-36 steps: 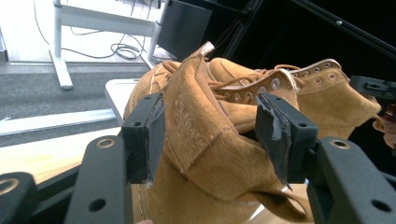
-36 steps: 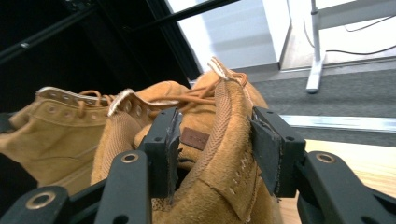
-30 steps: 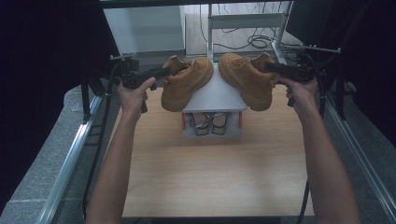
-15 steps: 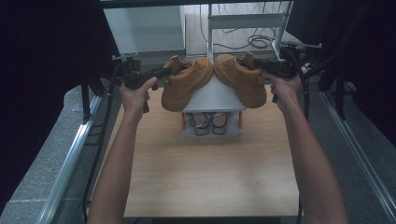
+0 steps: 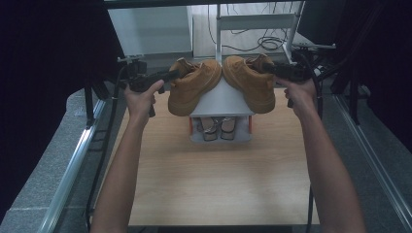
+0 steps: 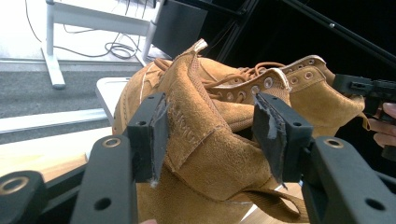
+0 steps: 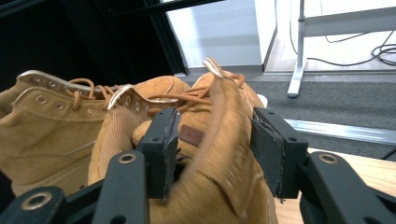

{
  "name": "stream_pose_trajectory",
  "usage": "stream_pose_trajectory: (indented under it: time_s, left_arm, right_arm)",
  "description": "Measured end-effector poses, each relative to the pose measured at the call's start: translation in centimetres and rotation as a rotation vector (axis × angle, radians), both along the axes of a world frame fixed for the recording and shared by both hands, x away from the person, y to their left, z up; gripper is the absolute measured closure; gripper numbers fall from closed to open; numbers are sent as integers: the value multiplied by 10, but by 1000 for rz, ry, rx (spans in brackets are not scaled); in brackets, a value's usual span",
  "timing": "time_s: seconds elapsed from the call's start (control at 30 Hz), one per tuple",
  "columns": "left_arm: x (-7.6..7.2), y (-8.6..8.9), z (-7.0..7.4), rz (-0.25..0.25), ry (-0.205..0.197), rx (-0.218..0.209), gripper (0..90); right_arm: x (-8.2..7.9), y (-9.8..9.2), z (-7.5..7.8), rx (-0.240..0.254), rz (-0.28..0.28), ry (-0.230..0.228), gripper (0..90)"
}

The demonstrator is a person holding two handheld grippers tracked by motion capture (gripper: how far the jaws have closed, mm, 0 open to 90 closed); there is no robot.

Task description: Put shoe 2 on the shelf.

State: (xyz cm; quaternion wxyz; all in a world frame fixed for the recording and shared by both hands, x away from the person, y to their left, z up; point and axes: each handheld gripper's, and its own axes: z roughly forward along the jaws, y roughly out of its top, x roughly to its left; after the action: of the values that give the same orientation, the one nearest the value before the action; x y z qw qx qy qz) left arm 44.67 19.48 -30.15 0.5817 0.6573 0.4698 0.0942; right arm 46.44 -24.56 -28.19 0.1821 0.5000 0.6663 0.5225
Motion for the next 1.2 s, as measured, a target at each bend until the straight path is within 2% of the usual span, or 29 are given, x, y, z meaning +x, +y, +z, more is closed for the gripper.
stream_pose_trajectory:
  time_s: [0.07,0.27,0.43,0.63,0.87,0.93,1.03,1.2]
  left_arm:
    - [0,-1,0,-1,0,5,451]
    - [-1,1,2,3,-11,22,438]
    - [-7,7,7,5,-33,33,437]
    - [-19,19,9,13,-53,46,451]
    - [-33,31,7,16,-69,60,483]
    - [-37,34,6,22,-73,82,494]
    - [-40,39,2,35,-72,94,533]
    - [-40,45,-10,41,-41,132,679]
  right_arm:
    - [-1,-1,0,-6,3,-3,482]
    - [-7,-12,4,19,9,-20,479]
    - [-17,-24,5,42,18,-46,516]
    - [-30,-35,6,23,22,-72,575]
    - [-39,-54,-3,21,5,-65,621]
    - [-41,-58,-8,20,-1,-56,634]
    - [-42,-64,-15,21,-1,-48,653]
    - [-42,-67,-28,22,5,-35,695]
